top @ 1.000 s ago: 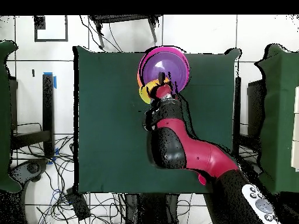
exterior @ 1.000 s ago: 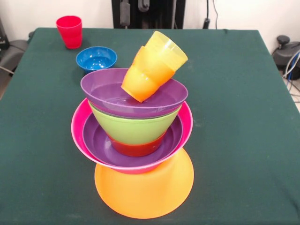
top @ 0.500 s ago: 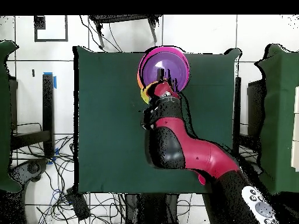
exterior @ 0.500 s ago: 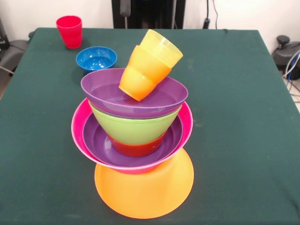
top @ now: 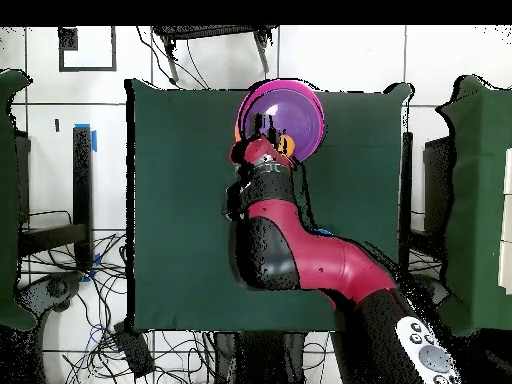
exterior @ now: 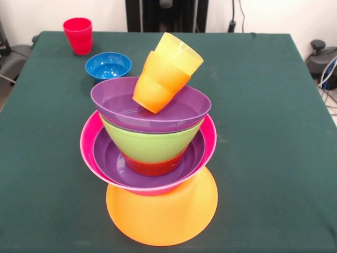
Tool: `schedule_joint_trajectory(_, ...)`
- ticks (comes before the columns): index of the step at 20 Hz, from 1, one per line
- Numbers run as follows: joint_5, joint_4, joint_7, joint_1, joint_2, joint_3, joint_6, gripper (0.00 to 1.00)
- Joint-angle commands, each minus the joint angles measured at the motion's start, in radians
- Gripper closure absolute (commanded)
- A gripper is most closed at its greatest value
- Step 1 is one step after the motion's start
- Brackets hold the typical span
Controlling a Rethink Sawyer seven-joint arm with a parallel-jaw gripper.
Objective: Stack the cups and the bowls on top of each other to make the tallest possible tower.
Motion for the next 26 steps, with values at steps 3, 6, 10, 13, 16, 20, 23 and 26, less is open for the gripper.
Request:
schedule_joint_trajectory(3,0.04,0.078,0.226,0.067,0.107,-0.031,0.0,0.0)
schedule_joint_trajectory(6,0.035,0.085,0.237,0.066,0.121,-0.029,-0.022,0.0)
schedule_joint_trajectory(10,0.02,0.087,0.238,0.056,0.14,-0.027,-0.04,0.0)
schedule_joint_trajectory(13,0.01,0.09,0.237,0.054,0.162,-0.03,-0.064,0.0)
schedule_joint_trajectory(16,0.005,0.094,0.232,0.053,0.178,-0.034,-0.084,0.0)
schedule_joint_trajectory(20,0.004,0.099,0.221,0.048,0.185,-0.033,-0.096,0.0)
schedule_joint_trajectory(23,-0.003,0.092,0.207,0.046,0.204,-0.034,-0.108,0.0)
schedule_joint_trajectory(26,-0.004,0.083,0.197,0.047,0.221,-0.037,-0.118,0.0)
